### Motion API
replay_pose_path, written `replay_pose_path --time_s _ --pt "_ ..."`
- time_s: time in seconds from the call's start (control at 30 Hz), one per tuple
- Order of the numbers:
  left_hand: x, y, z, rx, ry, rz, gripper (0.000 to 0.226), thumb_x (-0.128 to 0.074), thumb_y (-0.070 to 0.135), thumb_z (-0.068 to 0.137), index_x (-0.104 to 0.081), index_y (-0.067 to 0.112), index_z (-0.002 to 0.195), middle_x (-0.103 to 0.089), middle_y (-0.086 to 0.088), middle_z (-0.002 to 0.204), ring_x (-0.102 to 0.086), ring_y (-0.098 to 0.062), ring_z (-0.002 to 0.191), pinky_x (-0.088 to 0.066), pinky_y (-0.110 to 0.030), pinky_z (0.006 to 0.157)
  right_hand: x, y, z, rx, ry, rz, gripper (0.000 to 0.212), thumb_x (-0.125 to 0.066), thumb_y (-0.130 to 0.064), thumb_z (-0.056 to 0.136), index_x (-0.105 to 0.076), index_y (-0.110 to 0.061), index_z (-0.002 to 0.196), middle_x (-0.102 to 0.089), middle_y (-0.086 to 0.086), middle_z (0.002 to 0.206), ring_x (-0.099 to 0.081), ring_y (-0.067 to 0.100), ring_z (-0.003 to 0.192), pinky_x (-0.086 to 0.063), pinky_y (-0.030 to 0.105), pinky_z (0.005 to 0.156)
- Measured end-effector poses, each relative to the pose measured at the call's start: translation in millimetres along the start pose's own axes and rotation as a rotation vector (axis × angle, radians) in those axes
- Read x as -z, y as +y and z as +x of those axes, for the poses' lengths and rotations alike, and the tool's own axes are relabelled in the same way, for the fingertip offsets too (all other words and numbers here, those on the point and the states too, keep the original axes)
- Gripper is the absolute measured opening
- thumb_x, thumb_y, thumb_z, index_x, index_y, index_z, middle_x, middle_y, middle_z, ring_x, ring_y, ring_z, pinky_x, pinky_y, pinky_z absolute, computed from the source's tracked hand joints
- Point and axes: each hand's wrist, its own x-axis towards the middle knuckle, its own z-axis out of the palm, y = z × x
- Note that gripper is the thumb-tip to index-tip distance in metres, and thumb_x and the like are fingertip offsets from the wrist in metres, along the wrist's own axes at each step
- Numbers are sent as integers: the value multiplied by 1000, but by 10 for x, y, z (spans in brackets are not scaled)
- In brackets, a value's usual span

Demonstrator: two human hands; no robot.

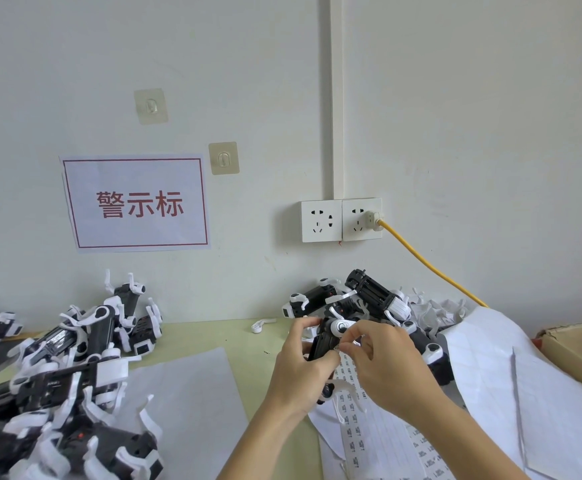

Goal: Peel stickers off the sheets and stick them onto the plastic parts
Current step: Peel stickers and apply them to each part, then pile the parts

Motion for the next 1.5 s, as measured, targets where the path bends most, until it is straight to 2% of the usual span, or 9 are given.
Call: replay_pose_path --time_s 0.17,0.4,0.57,0.8,0.9,1.03,1.2,1.4,1.5 --pt "17 38 -20 -3 -19 21 38 -53 25 67 -58 56 87 -64 4 66 -53 -18 60 -43 -31 57 3 0 -4 15 7 -25 21 -65 -29 96 -60 -37 77 -45 -12 42 -38 12 44 -38 27 51" --pt "15 21 -17 -13 3 39 39 -57 25 67 -58 44 102 -66 -3 80 -56 -18 60 -45 -31 58 3 -19 -11 17 32 -47 13 -64 -31 96 -66 -34 83 -46 -12 42 -38 12 43 -47 33 55" --pt "17 -15 10 -9 3 38 34 -65 28 68 -58 47 95 -63 -4 77 -55 -19 57 -44 -31 53 -21 -28 -27 12 57 -75 11 -63 -34 96 -67 -35 86 -49 -19 46 -44 10 46 -30 19 47" --pt "16 -22 6 -17 15 56 33 -70 32 69 -57 49 94 -63 -10 85 -58 -19 56 -46 -27 48 -39 -62 -41 -12 72 -106 10 -61 -37 96 -66 -36 88 -50 -27 49 -48 4 51 -30 19 44" --pt "10 -18 -6 -28 25 71 31 -69 35 69 -57 49 94 -65 -10 87 -59 -17 57 -46 -25 47 -66 -73 -55 -7 125 -92 9 -62 -36 96 -69 -34 90 -48 -13 43 -48 6 51 -29 18 46" --pt "1 -9 -6 -48 42 62 31 -68 34 66 -57 48 92 -64 -5 78 -55 -19 54 -39 -23 41 -124 -88 -74 6 168 -99 10 -62 -35 96 -71 -32 94 -40 -8 43 -42 7 47 -29 18 50" --pt "10 -22 -2 -53 35 46 31 -68 31 67 -58 47 92 -61 1 71 -53 -20 53 -38 -22 41 -150 -95 -79 -20 206 -105 10 -65 -34 94 -75 -32 93 -39 -13 44 -42 6 51 -39 25 55" --pt "7 -21 -12 -57 20 48 36 -68 30 67 -58 38 101 -60 1 69 -51 -22 53 -38 -22 41 -172 -88 -77 -35 272 -124 7 -71 -33 90 -77 -34 89 -39 -16 43 -43 5 51 -32 20 51" --pt "13 -4 -20 -59 19 57 37 -67 30 67 -58 37 102 -61 0 70 -52 -21 54 -38 -22 41 -184 -101 -82 -34 285 -153 7 -71 -33 89 -78 -34 91 -60 -15 54 -58 9 60 -41 23 54"
